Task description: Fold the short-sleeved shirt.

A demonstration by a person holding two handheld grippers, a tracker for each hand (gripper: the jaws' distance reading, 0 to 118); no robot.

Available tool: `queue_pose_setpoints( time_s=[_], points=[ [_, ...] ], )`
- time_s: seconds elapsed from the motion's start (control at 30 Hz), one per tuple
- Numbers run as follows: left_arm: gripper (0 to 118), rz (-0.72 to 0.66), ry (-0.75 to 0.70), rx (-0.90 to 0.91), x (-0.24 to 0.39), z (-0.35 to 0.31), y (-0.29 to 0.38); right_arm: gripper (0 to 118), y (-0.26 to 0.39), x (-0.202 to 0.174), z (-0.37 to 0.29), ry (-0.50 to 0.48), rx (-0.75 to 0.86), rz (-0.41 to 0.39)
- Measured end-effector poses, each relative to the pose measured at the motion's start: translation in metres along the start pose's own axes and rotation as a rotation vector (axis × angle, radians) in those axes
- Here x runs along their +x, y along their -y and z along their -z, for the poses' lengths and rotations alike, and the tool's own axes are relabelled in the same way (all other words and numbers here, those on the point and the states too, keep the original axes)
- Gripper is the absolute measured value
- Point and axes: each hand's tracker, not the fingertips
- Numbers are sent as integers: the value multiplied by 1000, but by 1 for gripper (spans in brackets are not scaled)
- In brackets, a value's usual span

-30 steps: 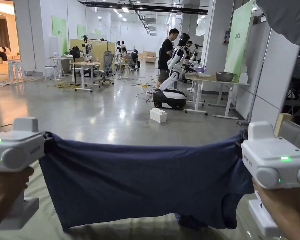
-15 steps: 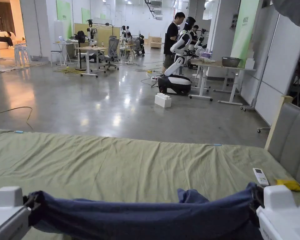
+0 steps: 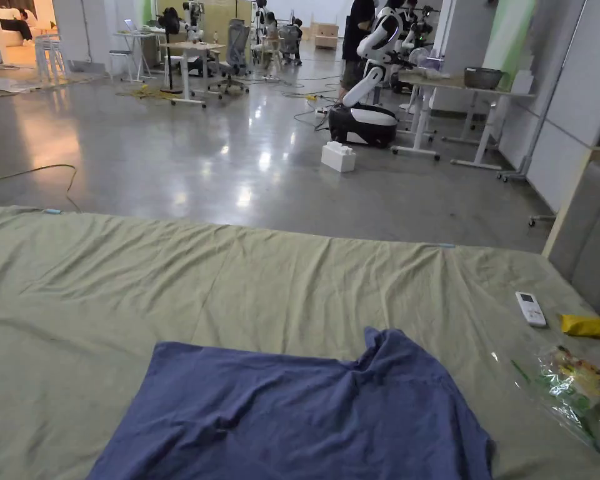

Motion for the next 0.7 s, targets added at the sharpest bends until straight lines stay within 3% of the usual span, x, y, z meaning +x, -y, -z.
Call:
queue_pose_setpoints(
  time_s=[0.37, 0.47, 0.53, 0.57, 0.6, 0.67, 0.7],
  points=[
    [10, 70, -6, -109, -1, 25, 23, 4, 18, -12, 17, -19, -86, -24],
    [23, 64, -11, -135, -8, 32, 29, 4, 20, -15, 21, -19, -117, -29],
    [41, 67, -17, -158, -10, 32, 33, 6, 22, -13, 23, -22, -136, -32],
    [56, 66, -19, -160, -5, 21, 32, 13, 22, -13, 23, -20, -141, -32],
    [63, 55, -22, -160, -6, 18, 33, 22, 22, -13, 22, -19, -144, -35],
    [67, 26, -30, -144, -8, 12, 31, 57, 20, -13, 19, -7, -147, -45],
    [68, 3, -30, -122, -16, 13, 29, 68, 18, -12, 17, 2, -138, -43]
  ],
)
